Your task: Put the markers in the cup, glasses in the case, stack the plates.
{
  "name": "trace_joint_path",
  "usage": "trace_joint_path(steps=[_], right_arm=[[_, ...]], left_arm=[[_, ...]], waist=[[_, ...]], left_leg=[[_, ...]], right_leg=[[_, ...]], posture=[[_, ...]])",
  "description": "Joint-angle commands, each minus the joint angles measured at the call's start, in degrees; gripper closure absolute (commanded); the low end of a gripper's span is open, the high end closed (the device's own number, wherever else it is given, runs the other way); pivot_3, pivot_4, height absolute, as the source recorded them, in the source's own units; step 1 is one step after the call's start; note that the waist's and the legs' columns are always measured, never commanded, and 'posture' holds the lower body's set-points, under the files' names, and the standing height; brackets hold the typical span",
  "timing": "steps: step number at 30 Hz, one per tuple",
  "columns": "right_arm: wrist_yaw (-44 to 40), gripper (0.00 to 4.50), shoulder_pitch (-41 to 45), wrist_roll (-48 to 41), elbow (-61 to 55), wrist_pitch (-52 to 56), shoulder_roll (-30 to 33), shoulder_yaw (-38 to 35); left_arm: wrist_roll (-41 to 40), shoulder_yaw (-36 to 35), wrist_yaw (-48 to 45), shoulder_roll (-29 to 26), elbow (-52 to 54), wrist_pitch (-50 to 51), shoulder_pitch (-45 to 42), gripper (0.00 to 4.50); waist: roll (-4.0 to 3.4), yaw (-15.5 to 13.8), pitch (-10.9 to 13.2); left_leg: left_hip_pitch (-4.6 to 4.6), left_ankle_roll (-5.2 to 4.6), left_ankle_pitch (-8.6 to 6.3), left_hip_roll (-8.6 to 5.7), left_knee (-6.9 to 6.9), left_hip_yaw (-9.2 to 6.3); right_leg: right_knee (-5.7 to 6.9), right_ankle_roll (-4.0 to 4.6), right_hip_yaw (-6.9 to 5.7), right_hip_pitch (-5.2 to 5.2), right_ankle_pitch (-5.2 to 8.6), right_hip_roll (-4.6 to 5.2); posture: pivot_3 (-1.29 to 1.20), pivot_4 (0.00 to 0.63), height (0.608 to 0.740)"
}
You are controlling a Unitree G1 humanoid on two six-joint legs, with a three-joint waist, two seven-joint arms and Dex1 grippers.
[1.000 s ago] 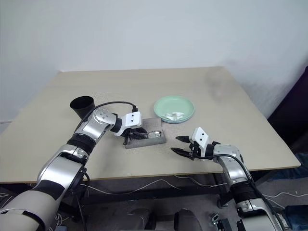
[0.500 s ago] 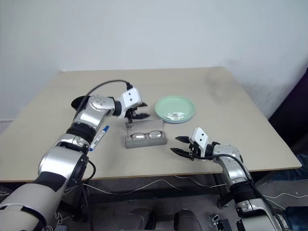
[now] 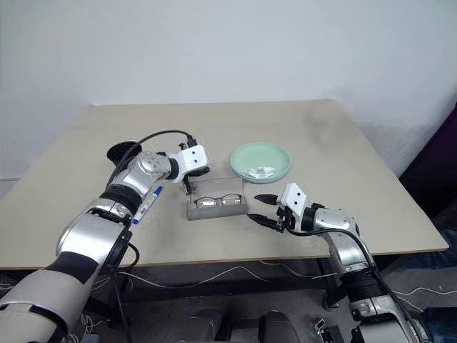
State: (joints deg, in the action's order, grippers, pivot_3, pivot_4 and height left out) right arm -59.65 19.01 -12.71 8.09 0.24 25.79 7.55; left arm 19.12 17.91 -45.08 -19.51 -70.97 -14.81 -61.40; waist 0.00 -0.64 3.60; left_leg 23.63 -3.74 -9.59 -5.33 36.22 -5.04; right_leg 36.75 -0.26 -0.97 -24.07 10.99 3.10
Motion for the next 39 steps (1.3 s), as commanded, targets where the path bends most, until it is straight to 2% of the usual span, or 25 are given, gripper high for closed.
trace_joint_path(steps=[1, 8, 12, 17, 23, 27, 31, 37, 39], right_arm=[[0.13, 1.78, 1.05, -2.45, -3.84, 0.80, 0.73, -2.05], [0.50, 1.78, 0.99, -2.19, -3.23, 0.55, 0.88, -1.95], [0.56, 1.78, 1.22, -2.06, -2.83, 0.50, 0.54, -1.56], [0.33, 1.78, 2.21, -1.75, -1.54, 0.30, -0.08, -0.83], [-0.22, 1.78, 2.93, -1.59, -0.90, 0.23, -0.53, 0.07], [-0.80, 1.78, 3.31, -1.75, -1.10, 0.58, -0.85, 0.75], [-1.18, 1.78, 3.66, -1.89, -1.32, 0.86, -0.96, 1.03], [-1.77, 1.78, 4.12, -2.11, -0.94, 1.03, -0.93, 1.46], [-2.22, 1.78, 4.32, -2.18, -0.74, 1.14, -1.07, 1.75]], left_arm=[[0.02, 0.24, -3.08, -0.11, 0.70, -0.22, -0.11, 4.48], [-7.18, -4.59, -14.96, -0.72, 8.14, 4.36, 3.18, 4.48], [-11.25, -5.14, -22.28, -2.65, 21.96, 11.60, 9.34, 4.48], [-11.68, -3.73, -23.86, -4.83, 38.56, 21.80, 18.10, 4.48], [-11.17, -4.14, -18.81, -5.48, 47.49, 30.24, 23.32, 4.48], [-12.25, -8.87, -8.64, -4.00, 51.16, 34.27, 24.76, 4.48], [-11.42, -14.32, 5.62, -1.18, 57.87, 40.46, 28.69, 4.48], [-12.84, -18.15, 13.99, 0.43, 68.28, 47.32, 36.40, 4.48], [-14.83, -21.69, 16.60, 1.48, 71.27, 50.59, 38.92, 3.89]], waist=[[0.01, 0.02, -0.02], [0.01, 0.02, -0.02], [0.01, 0.12, -0.02], [0.00, 0.34, -0.02], [-0.04, 0.33, -0.04], [-0.05, 0.33, -0.04], [-0.05, 0.33, -0.03], [-0.05, 0.33, -0.04], [-0.05, 0.33, -0.04]], left_leg=[[-0.01, 0.00, 0.00, 0.00, -0.01, -0.01], [-0.01, 0.00, 0.00, 0.00, -0.01, -0.01], [0.00, 0.00, 0.00, 0.00, 0.00, -0.03], [0.00, 0.00, 0.00, 0.01, -0.04, -0.05], [-0.07, 0.00, 0.00, 0.02, -0.04, -0.12], [-0.07, 0.00, 0.00, 0.02, -0.05, -0.15], [-0.06, 0.01, 0.00, 0.02, -0.08, -0.16], [-0.07, 0.01, 0.00, 0.02, -0.10, -0.11], [-0.08, 0.01, 0.00, 0.02, -0.10, -0.08]], right_leg=[[0.00, 0.00, 0.00, 0.01, 0.00, 0.00], [-0.01, 0.02, 0.01, 0.03, 0.01, 0.05], [-0.04, 0.03, 0.08, 0.03, 0.02, 0.07], [-0.04, 0.03, 0.18, 0.00, 0.01, 0.04], [0.00, 0.14, 0.19, 0.04, 0.07, 0.03], [0.01, 0.15, 0.19, 0.04, 0.07, 0.04], [0.01, 0.12, 0.20, -0.03, 0.06, 0.02], [-0.01, 0.02, 0.22, -0.09, 0.00, 0.01], [-0.01, 0.03, 0.24, -0.11, 0.00, 0.01]], posture=[[0.00, 0.000, 0.737], [0.00, 0.000, 0.737], [0.00, 0.000, 0.737], [0.00, 0.000, 0.737], [0.00, 0.000, 0.737], [0.00, 0.000, 0.737], [0.00, 0.000, 0.737], [0.00, 0.000, 0.737], [0.00, 0.000, 0.737]])
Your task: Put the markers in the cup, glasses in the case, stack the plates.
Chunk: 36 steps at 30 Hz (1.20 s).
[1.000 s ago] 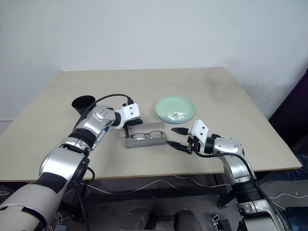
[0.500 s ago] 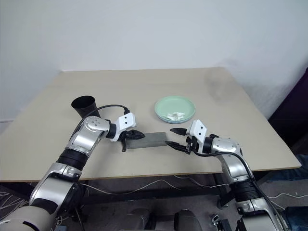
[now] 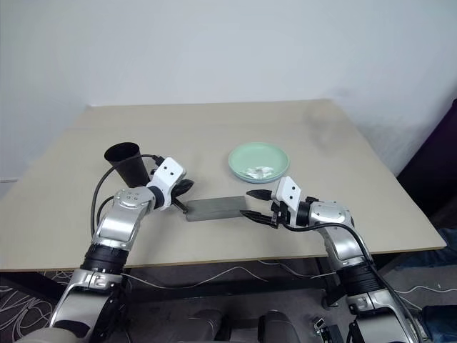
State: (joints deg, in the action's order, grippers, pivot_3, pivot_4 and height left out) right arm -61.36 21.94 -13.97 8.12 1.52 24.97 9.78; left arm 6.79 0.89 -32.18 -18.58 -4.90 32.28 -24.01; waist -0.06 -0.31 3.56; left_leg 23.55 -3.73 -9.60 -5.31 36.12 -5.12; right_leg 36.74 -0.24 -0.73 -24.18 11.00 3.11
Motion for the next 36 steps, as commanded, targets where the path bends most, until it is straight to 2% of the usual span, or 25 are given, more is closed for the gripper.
trace_joint_path(steps=[1, 6, 10, 19, 33, 36], right_arm=[[-0.63, 1.78, 1.47, -0.88, -0.68, -0.12, -0.34, -0.35], [-0.99, 1.78, 1.88, -0.66, -0.18, -0.18, -0.88, 0.12], [-0.99, 1.78, 1.96, -0.40, -0.18, -0.16, -1.45, 0.47], [0.25, 1.78, -0.38, -0.05, -1.67, 0.05, -1.86, 0.70], [2.32, 1.78, -2.60, -0.12, -4.07, 1.02, -1.68, 0.47], [2.29, 1.78, -2.66, -0.43, -4.55, 1.38, -1.47, 0.23]], left_arm=[[-3.27, -5.92, 4.65, 0.70, 5.89, 3.88, 2.08, 3.62], [-5.19, -9.04, 7.61, -0.73, 5.76, 5.82, 2.49, 1.92], [-5.50, -7.70, 5.60, -4.95, 3.75, 8.15, 0.78, 0.57], [-6.95, -4.59, 2.81, -9.64, -2.73, 15.68, -5.47, 0.57], [-6.61, -0.51, 2.24, -9.98, -22.23, 11.48, -14.65, 0.57], [-6.86, -0.29, 1.70, -9.96, -23.63, 10.48, -15.22, 1.47]], waist=[[0.00, -0.02, 0.00], [-0.01, -0.25, 0.00], [-0.01, -0.22, 0.00], [-0.01, -0.24, 0.00], [0.00, -0.24, 0.00], [0.00, -0.24, 0.00]], left_leg=[[0.00, 0.00, 0.00, 0.00, 0.00, -0.01], [0.01, 0.01, 0.00, 0.02, 0.00, -0.11], [0.02, 0.00, 0.00, 0.01, 0.01, -0.06], [0.04, 0.01, -0.01, 0.00, -0.07, -0.02], [0.05, 0.02, 0.00, 0.00, -0.10, -0.02], [0.06, 0.01, 0.00, 0.00, -0.10, -0.02]], right_leg=[[0.01, 0.01, -0.01, 0.00, 0.00, 0.00], [0.03, 0.13, -0.10, 0.02, 0.06, 0.01], [0.02, 0.13, -0.08, 0.03, 0.06, 0.02], [0.01, 0.12, -0.06, -0.07, 0.06, 0.00], [0.00, 0.12, -0.02, -0.10, 0.06, 0.01], [-0.02, 0.12, -0.02, -0.11, 0.06, 0.02]], posture=[[0.00, 0.000, 0.737], [0.00, 0.000, 0.737], [0.00, 0.000, 0.737], [0.00, 0.000, 0.737], [0.00, 0.000, 0.737], [0.00, 0.000, 0.737]])
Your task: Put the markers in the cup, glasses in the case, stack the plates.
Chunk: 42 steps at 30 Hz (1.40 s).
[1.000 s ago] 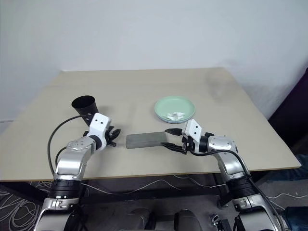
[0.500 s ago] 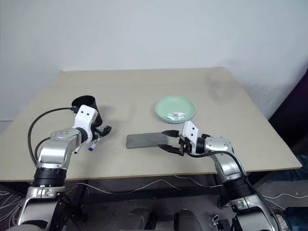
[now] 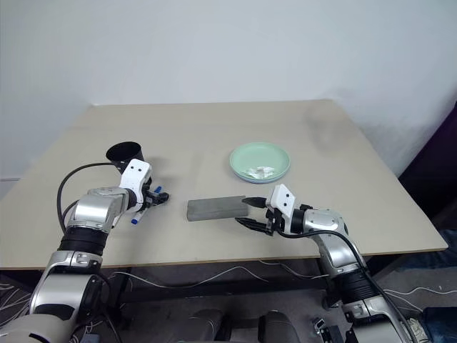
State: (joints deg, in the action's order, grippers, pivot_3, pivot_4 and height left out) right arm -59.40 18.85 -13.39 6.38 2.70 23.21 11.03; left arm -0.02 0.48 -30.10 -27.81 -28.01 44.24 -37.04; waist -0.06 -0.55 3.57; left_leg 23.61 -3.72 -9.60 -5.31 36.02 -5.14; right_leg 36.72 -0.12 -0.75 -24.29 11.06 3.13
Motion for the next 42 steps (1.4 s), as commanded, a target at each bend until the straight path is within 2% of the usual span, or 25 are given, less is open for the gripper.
trace_joint_path(steps=[1, 4, 8, 9, 14, 20, 24, 29, 34, 38, 42], right_arm=[[0.30, 1.78, 0.40, -1.08, -2.93, 0.29, 0.34, -1.07], [0.32, 1.78, 0.39, -1.18, -3.11, 0.48, 0.36, -1.15], [0.22, 1.78, 0.82, -1.27, -2.70, 0.48, 0.24, -1.17], [0.17, 1.78, 0.95, -1.27, -2.54, 0.45, 0.21, -1.17], [-0.12, 1.78, 1.38, -1.22, -1.95, 0.29, 0.08, -1.01], [-0.62, 1.78, 1.99, -0.97, -1.26, 0.11, 0.03, -0.87], [-0.88, 1.78, 2.46, -0.86, -0.93, 0.05, 0.01, -0.83], [-1.10, 1.78, 2.87, -0.77, -0.56, -0.11, -0.01, -0.84], [-1.15, 1.78, 3.13, -0.73, -0.29, -0.21, -0.11, -0.75], [-0.93, 1.78, 3.24, -0.68, -0.19, -0.25, -0.30, -0.72], [-0.52, 1.78, 2.64, -0.59, -0.51, -0.28, -0.29, -0.89]], left_arm=[[-0.15, 0.22, -0.65, -0.78, -0.76, -1.76, -2.25, 1.83], [-0.28, 0.46, -1.22, -0.86, -1.12, -2.17, -2.12, 2.80], [-1.18, -0.25, -1.83, -0.84, -0.79, -1.48, -1.47, 4.31], [-1.26, -0.28, -1.88, -0.93, -0.77, -1.43, -1.39, 4.46], [-2.12, -0.19, -2.88, -1.35, 1.80, -1.92, -0.78, 4.45], [-6.89, -2.99, -7.46, 0.40, 12.31, -21.14, 1.29, 4.45], [-8.90, -5.53, -6.98, 1.63, 12.13, -30.52, 0.07, 4.45], [-3.94, -9.32, 6.13, 0.91, 0.72, -47.23, -6.47, 4.45], [-1.14, -10.87, 15.67, -0.91, -14.28, -57.64, -13.58, 4.45], [1.30, -9.39, 18.48, -1.77, -26.22, -63.24, -18.49, 4.45], [2.73, -8.89, 20.19, -2.02, -33.28, -66.66, -21.03, 4.45]], waist=[[0.00, 0.01, 0.00], [0.00, 0.02, 0.00], [0.00, 0.01, 0.00], [0.00, 0.00, 0.00], [0.00, 0.01, 0.00], [0.03, -0.07, 0.02], [0.00, 0.00, 0.00], [0.03, -0.07, 0.01], [0.04, -0.17, 0.00], [0.09, -0.24, 0.00], [0.14, -0.20, -0.01]], left_leg=[[0.00, 0.00, 0.00, 0.00, 0.00, 0.00], [0.00, 0.00, 0.00, 0.00, 0.00, -0.01], [0.00, 0.00, 0.00, 0.00, -0.01, -0.01], [0.01, 0.00, 0.00, 0.00, -0.01, -0.02], [0.01, 0.00, 0.00, 0.00, -0.01, 0.01], [0.10, 0.00, 0.00, 0.00, -0.03, -0.02], [0.09, 0.00, 0.00, 0.00, -0.06, 0.05], [0.09, 0.01, 0.01, 0.00, -0.07, -0.01], [0.00, 0.01, 0.01, -0.01, -0.02, 0.07], [0.01, 0.00, 0.01, -0.04, 0.03, 0.14], [0.02, -0.01, 0.01, -0.05, 0.04, 0.19]], right_leg=[[0.00, 0.00, 0.00, 0.00, 0.00, 0.00], [0.00, 0.01, 0.00, 0.01, 0.00, 0.02], [0.01, 0.01, -0.01, 0.00, 0.00, 0.02], [0.00, 0.01, -0.01, 0.00, 0.01, 0.02], [-0.03, 0.00, 0.00, 0.01, 0.00, 0.03], [-0.07, 0.02, -0.04, -0.04, 0.01, 0.11], [-0.08, 0.02, -0.04, -0.01, 0.01, 0.15], [-0.03, 0.01, -0.04, -0.01, 0.00, 0.06], [-0.04, -0.11, -0.07, 0.01, -0.07, 0.03], [-0.04, -0.14, -0.19, 0.02, -0.08, 0.02], [-0.06, -0.20, -0.20, 0.02, -0.11, 0.04]], posture=[[0.00, 0.000, 0.737], [0.00, 0.000, 0.737], [0.00, 0.000, 0.737], [0.00, 0.000, 0.737], [0.00, 0.000, 0.737], [0.00, 0.000, 0.737], [0.00, 0.000, 0.737], [0.00, 0.000, 0.737], [0.00, 0.000, 0.737], [0.00, 0.000, 0.737], [0.00, 0.000, 0.737]])
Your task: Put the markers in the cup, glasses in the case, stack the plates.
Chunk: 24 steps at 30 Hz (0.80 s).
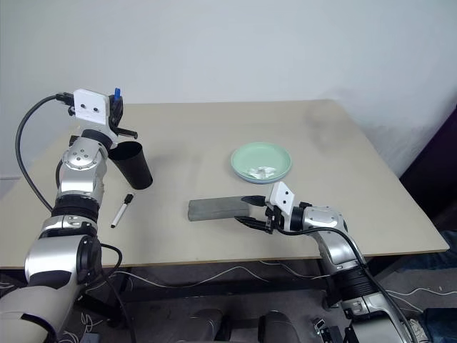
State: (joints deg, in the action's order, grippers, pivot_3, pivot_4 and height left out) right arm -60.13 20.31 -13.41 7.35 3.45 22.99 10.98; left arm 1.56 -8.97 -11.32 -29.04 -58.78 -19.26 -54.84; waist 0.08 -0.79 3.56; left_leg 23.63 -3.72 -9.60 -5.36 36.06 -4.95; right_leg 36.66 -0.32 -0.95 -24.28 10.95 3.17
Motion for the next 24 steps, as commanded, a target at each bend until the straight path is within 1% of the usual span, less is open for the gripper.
trace_joint_path(steps=[1, 2, 3, 5, 10, 14, 17, 20, 22, 24], right_arm=[[0.27, 1.78, 0.99, -0.58, -1.62, -1.01, -0.03, -0.88], [0.37, 1.78, 0.74, -0.60, -1.79, -0.98, 0.01, -0.94], [0.48, 1.78, 0.54, -0.60, -1.95, -0.91, 0.03, -0.97], [0.66, 1.78, 0.32, -0.61, -2.13, -0.82, 0.04, -1.00], [1.04, 1.78, 0.18, -0.69, -2.36, -0.67, 0.01, -1.04], [1.21, 1.78, 0.06, -0.71, -2.50, -0.64, -0.02, -1.00], [1.38, 1.78, 0.08, -0.71, -2.45, -0.68, -0.11, -0.86], [1.39, 1.78, 0.19, -0.64, -2.25, -0.73, -0.21, -0.71], [1.25, 1.78, 0.30, -0.61, -2.07, -0.78, -0.27, -0.62], [1.09, 1.78, 0.50, -0.55, -1.83, -0.82, -0.33, -0.53]], left_arm=[[1.31, 0.67, 1.53, -0.77, -3.73, -3.62, -3.68, 4.45], [1.47, 0.83, 1.54, -0.64, -4.78, -4.08, -4.10, 4.45], [1.36, 0.85, 1.36, -0.49, -5.59, -4.58, -4.45, 3.73], [1.34, 1.11, 1.10, -0.12, -6.91, -5.10, -5.09, 3.20], [1.36, 1.77, 0.34, 0.56, -8.25, -5.80, -5.84, 1.43], [-0.08, 1.53, -2.47, 1.39, -6.91, -5.25, -5.61, 1.43], [-4.98, -0.07, -11.57, 2.80, -3.06, -1.91, -4.48, 1.43], [-10.96, -0.57, -23.10, 3.98, 5.33, 4.94, -1.11, 1.43], [-15.68, 0.44, -30.99, 3.68, 15.76, 12.88, 3.92, 1.43], [-19.41, 1.46, -36.01, 2.31, 26.21, 21.81, 9.29, 1.43]], waist=[[0.02, 0.05, 0.00], [0.02, 0.05, 0.00], [0.03, 0.06, 0.00], [0.03, 0.06, 0.00], [0.04, 0.07, 0.00], [0.04, 0.08, 0.00], [0.05, 0.07, 0.00], [0.05, 0.23, 0.00], [0.03, 0.53, -0.01], [0.01, 1.07, -0.01]], left_leg=[[0.00, 0.00, 0.00, 0.00, 0.00, 0.02], [0.01, 0.00, 0.00, 0.00, 0.00, 0.02], [0.01, 0.00, 0.00, 0.00, -0.01, 0.01], [0.02, 0.00, 0.00, 0.01, -0.01, 0.01], [0.02, 0.00, 0.00, 0.01, 0.00, 0.02], [0.02, 0.00, 0.00, 0.01, -0.01, 0.01], [0.03, 0.00, 0.00, 0.01, 0.00, 0.01], [0.07, -0.01, 0.00, 0.01, 0.02, 0.03], [0.07, -0.01, 0.00, 0.01, 0.01, 0.05], [0.04, -0.01, -0.01, 0.03, -0.04, 0.07]], right_leg=[[0.00, -0.01, 0.01, 0.00, 0.00, 0.00], [0.01, -0.01, 0.01, 0.00, -0.01, 0.00], [0.01, -0.01, 0.01, 0.01, -0.01, -0.01], [0.01, -0.01, 0.00, 0.02, -0.01, -0.01], [0.02, -0.03, -0.01, 0.03, -0.02, 0.00], [0.02, -0.03, -0.01, 0.04, -0.02, 0.00], [0.01, -0.03, -0.03, 0.05, -0.02, 0.00], [0.00, -0.03, -0.03, 0.05, -0.02, 0.01], [-0.01, -0.03, 0.01, 0.06, -0.02, 0.01], [0.00, -0.03, 0.08, 0.03, -0.02, 0.00]], posture=[[0.00, 0.000, 0.737], [0.00, 0.000, 0.737], [0.00, 0.000, 0.737], [0.00, 0.000, 0.737], [0.00, 0.000, 0.737], [0.00, 0.000, 0.737], [0.00, 0.000, 0.737], [0.00, 0.000, 0.737], [0.00, 0.000, 0.737], [0.00, 0.000, 0.737]])
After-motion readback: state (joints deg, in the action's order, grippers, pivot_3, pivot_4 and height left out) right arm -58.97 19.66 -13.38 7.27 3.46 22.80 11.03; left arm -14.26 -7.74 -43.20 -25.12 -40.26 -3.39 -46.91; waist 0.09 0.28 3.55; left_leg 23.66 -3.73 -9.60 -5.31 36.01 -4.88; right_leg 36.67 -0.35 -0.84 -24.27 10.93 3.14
